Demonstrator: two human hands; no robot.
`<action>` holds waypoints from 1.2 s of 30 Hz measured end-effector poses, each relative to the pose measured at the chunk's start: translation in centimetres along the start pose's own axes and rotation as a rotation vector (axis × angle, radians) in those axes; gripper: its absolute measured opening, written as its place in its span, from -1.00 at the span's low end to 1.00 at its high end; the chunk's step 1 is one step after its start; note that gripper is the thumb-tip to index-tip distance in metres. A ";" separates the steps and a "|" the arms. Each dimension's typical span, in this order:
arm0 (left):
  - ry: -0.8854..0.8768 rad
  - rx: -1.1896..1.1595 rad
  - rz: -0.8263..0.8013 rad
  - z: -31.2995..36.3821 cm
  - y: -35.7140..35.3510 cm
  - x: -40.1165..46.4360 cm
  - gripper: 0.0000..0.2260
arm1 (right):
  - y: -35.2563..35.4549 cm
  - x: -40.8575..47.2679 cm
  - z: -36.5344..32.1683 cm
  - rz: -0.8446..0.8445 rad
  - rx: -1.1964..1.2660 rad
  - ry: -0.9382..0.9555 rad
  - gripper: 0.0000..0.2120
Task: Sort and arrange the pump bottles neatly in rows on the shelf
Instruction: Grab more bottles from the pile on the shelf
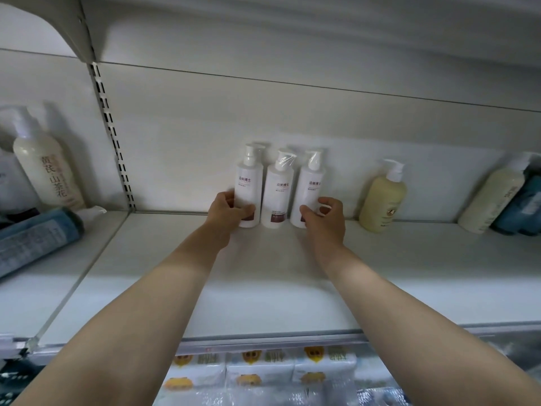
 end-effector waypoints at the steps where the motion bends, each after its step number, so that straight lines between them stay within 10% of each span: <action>1: -0.010 0.008 0.007 0.1 0.0 -0.2 -0.44 | 0.0 0.1 0.1 0.001 -0.012 -0.006 -0.58; 28: 0.048 0.083 0.129 -0.4 -0.4 -2.6 -0.69 | -0.5 -0.4 2.4 -0.185 -0.096 -0.178 -0.24; 36: 0.156 -0.175 0.105 -1.1 -0.4 -8.4 -0.25 | 0.8 -2.6 -1.8 -0.250 -0.047 -0.164 -0.35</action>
Point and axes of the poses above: each hand's wrist, its own x-axis towards the middle knuckle, its own y-axis out of the back of the hand, z = x × y, the point moved 8 cm from there along x, towards the middle knuckle, and after that the axes turned 15 degrees about y, right-handed, at the moved point
